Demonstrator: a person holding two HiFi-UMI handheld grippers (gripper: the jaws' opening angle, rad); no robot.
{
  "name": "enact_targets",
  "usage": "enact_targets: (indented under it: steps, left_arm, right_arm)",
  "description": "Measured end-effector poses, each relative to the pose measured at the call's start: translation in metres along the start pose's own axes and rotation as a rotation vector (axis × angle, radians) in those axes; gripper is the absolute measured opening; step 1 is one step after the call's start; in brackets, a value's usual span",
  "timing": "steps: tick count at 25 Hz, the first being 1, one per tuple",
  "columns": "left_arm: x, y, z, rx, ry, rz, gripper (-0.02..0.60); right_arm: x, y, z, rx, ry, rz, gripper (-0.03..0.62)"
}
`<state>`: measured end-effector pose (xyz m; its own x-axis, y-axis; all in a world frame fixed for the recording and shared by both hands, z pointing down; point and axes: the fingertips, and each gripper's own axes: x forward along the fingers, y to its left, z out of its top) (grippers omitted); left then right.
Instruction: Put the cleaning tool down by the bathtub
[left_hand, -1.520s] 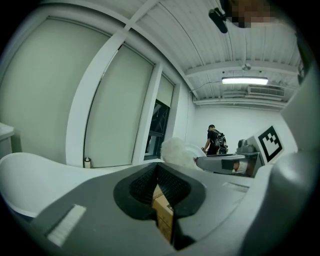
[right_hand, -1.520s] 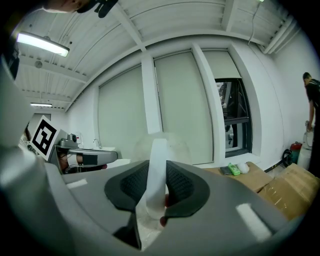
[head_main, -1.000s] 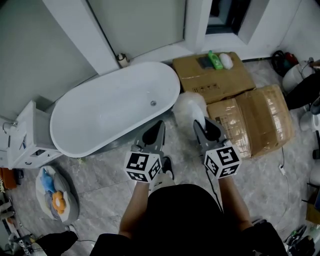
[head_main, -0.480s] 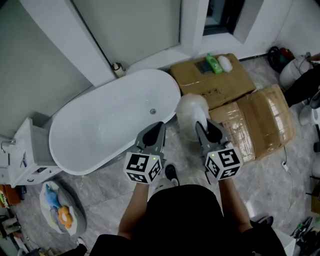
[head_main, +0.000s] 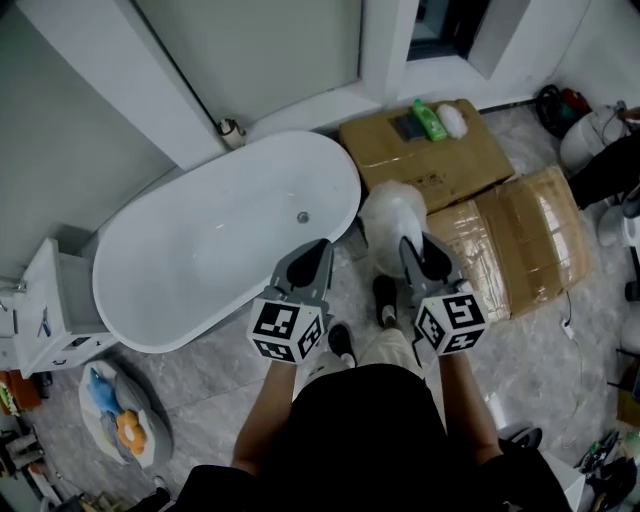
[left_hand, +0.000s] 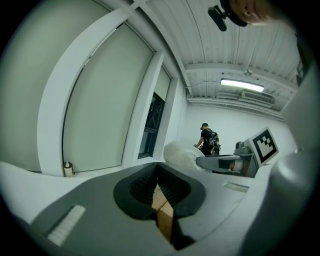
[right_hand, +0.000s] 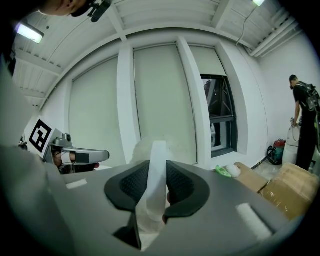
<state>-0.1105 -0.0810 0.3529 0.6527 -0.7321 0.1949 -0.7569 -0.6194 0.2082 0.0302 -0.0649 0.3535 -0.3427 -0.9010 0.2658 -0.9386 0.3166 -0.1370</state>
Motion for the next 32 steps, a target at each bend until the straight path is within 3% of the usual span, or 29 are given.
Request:
enact_targets:
  steps: [14,32]
  left_arm:
    - [0.090,0.038,0.016,-0.031,0.019,0.096,-0.003]
    - [0.203,0.059,-0.012,-0.123,0.112,0.221,-0.003]
  right_arm:
    - [0.098,-0.072,0.014,-0.041,0.064,0.060,0.098]
    - [0.222,-0.183,-0.048,-0.062,0.279,0.151,0.097]
